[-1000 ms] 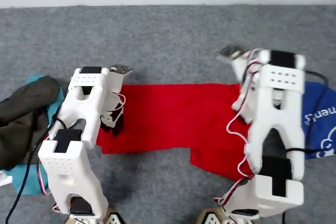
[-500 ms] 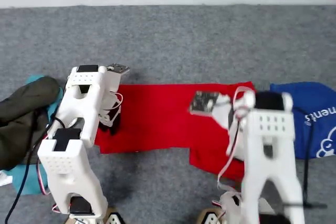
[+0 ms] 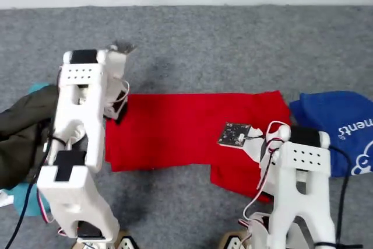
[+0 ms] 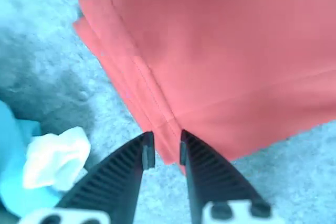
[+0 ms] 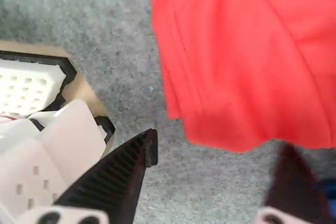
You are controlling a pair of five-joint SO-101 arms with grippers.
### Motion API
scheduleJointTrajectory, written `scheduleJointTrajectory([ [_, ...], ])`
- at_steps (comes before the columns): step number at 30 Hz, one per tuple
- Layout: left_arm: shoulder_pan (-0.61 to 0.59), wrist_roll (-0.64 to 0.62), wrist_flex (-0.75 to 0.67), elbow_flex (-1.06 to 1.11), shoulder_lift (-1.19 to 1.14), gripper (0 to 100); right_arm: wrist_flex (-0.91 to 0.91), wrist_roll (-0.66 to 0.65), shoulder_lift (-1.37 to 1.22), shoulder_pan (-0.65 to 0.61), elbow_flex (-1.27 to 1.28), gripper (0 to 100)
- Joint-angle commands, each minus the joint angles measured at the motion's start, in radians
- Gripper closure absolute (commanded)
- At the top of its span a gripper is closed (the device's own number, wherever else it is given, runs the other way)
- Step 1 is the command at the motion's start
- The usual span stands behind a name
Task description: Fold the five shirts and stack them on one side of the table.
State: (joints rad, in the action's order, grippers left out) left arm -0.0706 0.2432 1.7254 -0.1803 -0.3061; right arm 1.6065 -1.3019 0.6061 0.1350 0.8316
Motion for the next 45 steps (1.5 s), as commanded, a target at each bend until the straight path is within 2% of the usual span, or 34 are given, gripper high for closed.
scheduleJointTrajectory([
  [1,0.018,0.018,0.031,-0.025,0.118,90,0.051,-0.100,0.028,0.054,0.005,69.7],
  [5,0.014,0.018,0.031,0.027,0.163,90,0.104,-0.238,0.028,0.134,0.012,69.7],
  [9,0.018,0.018,0.031,0.058,0.164,90,0.058,-0.410,0.021,0.239,0.054,69.7],
  [13,0.018,0.018,0.031,0.059,0.164,90,-0.030,-0.474,0.027,0.280,0.157,69.7],
  [19,0.018,0.018,0.031,0.064,0.163,90,-0.309,-0.509,0.018,0.278,0.285,69.7],
  [22,0.018,0.018,0.031,0.064,0.163,90,-0.392,-0.539,0.018,0.278,0.334,69.7],
  [27,0.018,0.018,0.031,0.065,0.163,90,-0.407,-0.548,0.018,0.278,0.362,71.6],
  [32,0.018,0.018,0.031,0.065,0.163,90,-0.406,-0.540,0.018,0.277,0.364,86.9],
  [35,0.018,0.018,0.031,0.065,0.163,90,-0.412,-0.516,0.018,0.278,0.361,91.7],
  [39,0.018,0.018,0.031,0.065,0.163,90,-0.406,-0.503,0.019,0.277,0.330,95.4],
  [45,0.018,0.018,0.031,0.065,0.163,90,-0.406,-0.425,0.018,0.240,0.276,96.0],
])
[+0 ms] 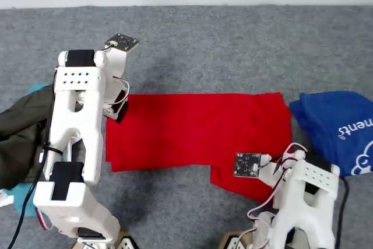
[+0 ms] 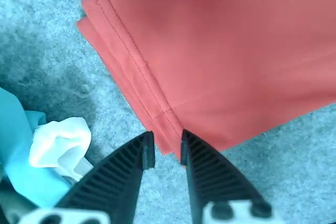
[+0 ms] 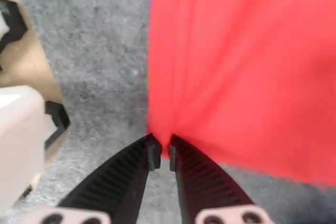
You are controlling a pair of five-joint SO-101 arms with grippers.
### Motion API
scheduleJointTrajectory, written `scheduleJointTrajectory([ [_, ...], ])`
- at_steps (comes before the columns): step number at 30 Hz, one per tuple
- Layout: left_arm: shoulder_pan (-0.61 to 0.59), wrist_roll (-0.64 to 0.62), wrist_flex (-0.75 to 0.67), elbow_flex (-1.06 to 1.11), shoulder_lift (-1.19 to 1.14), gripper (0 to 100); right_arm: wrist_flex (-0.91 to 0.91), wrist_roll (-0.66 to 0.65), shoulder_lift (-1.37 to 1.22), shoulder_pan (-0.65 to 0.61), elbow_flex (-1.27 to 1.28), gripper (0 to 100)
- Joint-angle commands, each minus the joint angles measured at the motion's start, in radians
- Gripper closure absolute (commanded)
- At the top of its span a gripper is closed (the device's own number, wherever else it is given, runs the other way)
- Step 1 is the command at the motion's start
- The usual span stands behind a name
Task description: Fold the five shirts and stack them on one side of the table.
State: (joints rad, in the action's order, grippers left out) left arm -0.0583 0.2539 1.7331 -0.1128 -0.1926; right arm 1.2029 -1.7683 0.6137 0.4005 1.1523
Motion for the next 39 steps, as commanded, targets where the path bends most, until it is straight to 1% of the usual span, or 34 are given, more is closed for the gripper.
scheduleJointTrajectory([
  [1,0.006,0.008,0.023,-0.002,0.049,90,-0.002,0.055,0.010,-0.044,-0.049,96.0],
  [7,0.006,0.008,0.023,-0.002,0.049,90,-0.001,0.147,0.008,-0.147,-0.110,96.1],
  [11,0.006,0.008,0.023,-0.002,0.049,90,-0.036,0.221,0.008,-0.170,-0.167,96.1],
  [17,0.006,0.008,0.023,-0.002,0.049,90,-0.148,0.301,0.005,-0.166,-0.218,96.1],
  [22,0.006,0.008,0.023,-0.002,0.049,90,-0.303,0.393,-0.065,-0.170,-0.218,96.1],
  [27,0.006,0.008,0.023,0.001,0.049,90,-0.447,0.506,-0.140,-0.226,-0.219,96.1],
  [31,0.006,0.008,0.020,0.036,0.049,90,-0.452,0.571,-0.154,-0.280,-0.270,96.1],
  [35,0.006,0.008,0.020,0.045,0.049,90,-0.461,0.594,-0.170,-0.288,-0.311,96.1],
  [39,0.014,0.008,0.020,0.045,0.049,90,-0.461,0.597,-0.255,-0.283,-0.347,95.7],
])
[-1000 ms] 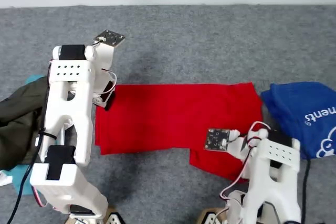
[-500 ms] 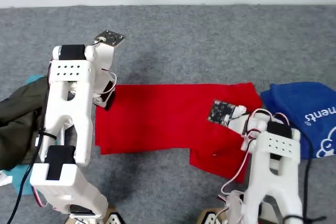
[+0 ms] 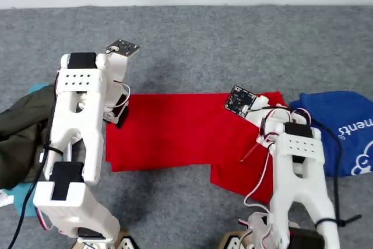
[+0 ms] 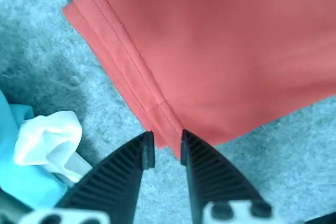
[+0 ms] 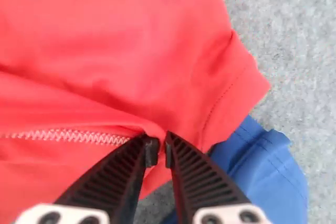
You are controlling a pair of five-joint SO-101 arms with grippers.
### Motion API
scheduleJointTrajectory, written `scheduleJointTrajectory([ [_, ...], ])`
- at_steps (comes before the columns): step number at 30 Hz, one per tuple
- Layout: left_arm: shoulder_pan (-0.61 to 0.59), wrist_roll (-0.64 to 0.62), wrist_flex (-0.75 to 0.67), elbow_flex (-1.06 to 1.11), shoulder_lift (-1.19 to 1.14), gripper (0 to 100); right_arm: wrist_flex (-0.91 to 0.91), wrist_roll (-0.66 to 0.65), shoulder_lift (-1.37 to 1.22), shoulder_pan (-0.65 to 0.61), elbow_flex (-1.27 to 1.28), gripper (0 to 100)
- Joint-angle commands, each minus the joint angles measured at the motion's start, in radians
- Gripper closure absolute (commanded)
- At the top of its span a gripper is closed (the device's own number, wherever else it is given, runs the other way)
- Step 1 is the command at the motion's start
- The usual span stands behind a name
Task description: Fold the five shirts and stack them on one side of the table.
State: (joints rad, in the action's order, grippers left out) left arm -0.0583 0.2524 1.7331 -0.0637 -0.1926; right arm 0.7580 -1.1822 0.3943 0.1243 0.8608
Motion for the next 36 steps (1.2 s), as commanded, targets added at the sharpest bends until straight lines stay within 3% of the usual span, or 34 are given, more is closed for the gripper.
scheduleJointTrajectory([
  [1,0.020,0.009,0.020,-0.004,0.049,90,-0.018,0.011,-0.059,-0.007,-0.068,95.7],
  [7,0.087,0.009,0.020,-0.004,0.049,90,-0.018,0.060,-0.179,-0.008,-0.175,95.5],
  [17,0.094,0.009,0.020,-0.004,0.049,90,-0.012,0.158,-0.352,-0.013,-0.327,95.0],
  [21,0.094,0.009,0.020,-0.004,0.049,90,0.007,0.219,-0.358,-0.007,-0.339,82.9],
  [28,0.092,0.009,0.021,-0.002,0.057,90,0.355,0.359,-0.257,-0.012,-0.502,51.6],
  [36,0.083,0.015,0.023,-0.002,0.057,90,0.809,0.299,-0.151,-0.048,-0.512,46.8],
])
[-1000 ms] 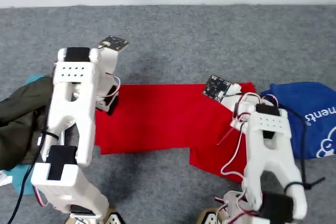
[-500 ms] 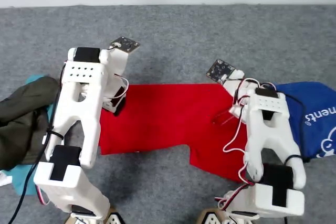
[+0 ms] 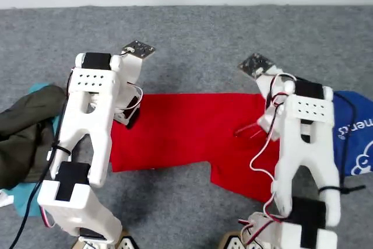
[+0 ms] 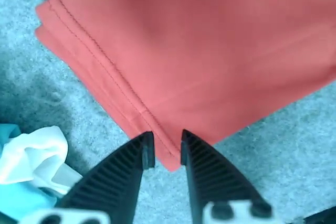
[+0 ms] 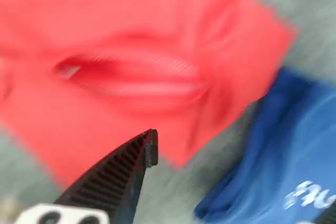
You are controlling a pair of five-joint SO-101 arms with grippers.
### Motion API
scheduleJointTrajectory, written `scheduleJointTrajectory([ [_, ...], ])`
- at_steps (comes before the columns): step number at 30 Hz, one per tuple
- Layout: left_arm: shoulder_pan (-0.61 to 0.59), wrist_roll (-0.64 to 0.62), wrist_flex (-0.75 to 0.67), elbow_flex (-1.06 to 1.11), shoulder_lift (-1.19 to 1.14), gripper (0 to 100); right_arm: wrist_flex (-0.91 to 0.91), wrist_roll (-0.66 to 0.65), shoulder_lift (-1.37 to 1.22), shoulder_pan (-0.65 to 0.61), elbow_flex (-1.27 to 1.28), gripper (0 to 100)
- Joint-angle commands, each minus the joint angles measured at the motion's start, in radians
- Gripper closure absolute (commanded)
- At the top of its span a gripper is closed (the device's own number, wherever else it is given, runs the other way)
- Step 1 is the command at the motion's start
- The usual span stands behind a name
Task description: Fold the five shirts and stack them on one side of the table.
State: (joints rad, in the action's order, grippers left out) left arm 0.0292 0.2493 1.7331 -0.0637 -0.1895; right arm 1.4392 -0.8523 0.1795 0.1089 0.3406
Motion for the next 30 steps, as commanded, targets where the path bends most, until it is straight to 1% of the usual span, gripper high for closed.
scheduleJointTrajectory([
  [1,-0.012,0.032,0.023,-0.002,0.055,91,0.140,-0.032,0.073,-0.048,0.040,46.8],
  [3,-0.035,0.069,0.023,-0.002,0.055,91,0.114,-0.026,0.093,-0.074,0.117,46.8],
  [5,-0.068,0.080,0.023,0.005,0.055,91,0.070,-0.021,0.105,-0.104,0.184,46.8],
  [8,-0.100,0.078,0.023,0.021,0.055,91,-0.015,0.038,0.110,-0.140,0.245,46.8],
  [11,-0.106,0.080,0.023,0.036,0.055,91,-0.093,0.083,0.105,-0.174,0.262,46.8],
  [16,-0.100,0.081,0.023,0.041,0.054,91,-0.194,0.181,0.104,-0.274,0.272,46.8],
  [21,-0.100,0.081,0.023,0.041,0.054,91,-0.305,0.236,0.102,-0.351,0.275,46.8],
  [25,-0.098,0.081,0.023,0.041,0.054,91,-0.503,0.258,0.091,-0.357,0.353,46.8],
  [30,-0.098,0.081,0.023,0.041,0.051,91,-0.699,0.259,-0.041,-0.357,0.419,46.8],
])
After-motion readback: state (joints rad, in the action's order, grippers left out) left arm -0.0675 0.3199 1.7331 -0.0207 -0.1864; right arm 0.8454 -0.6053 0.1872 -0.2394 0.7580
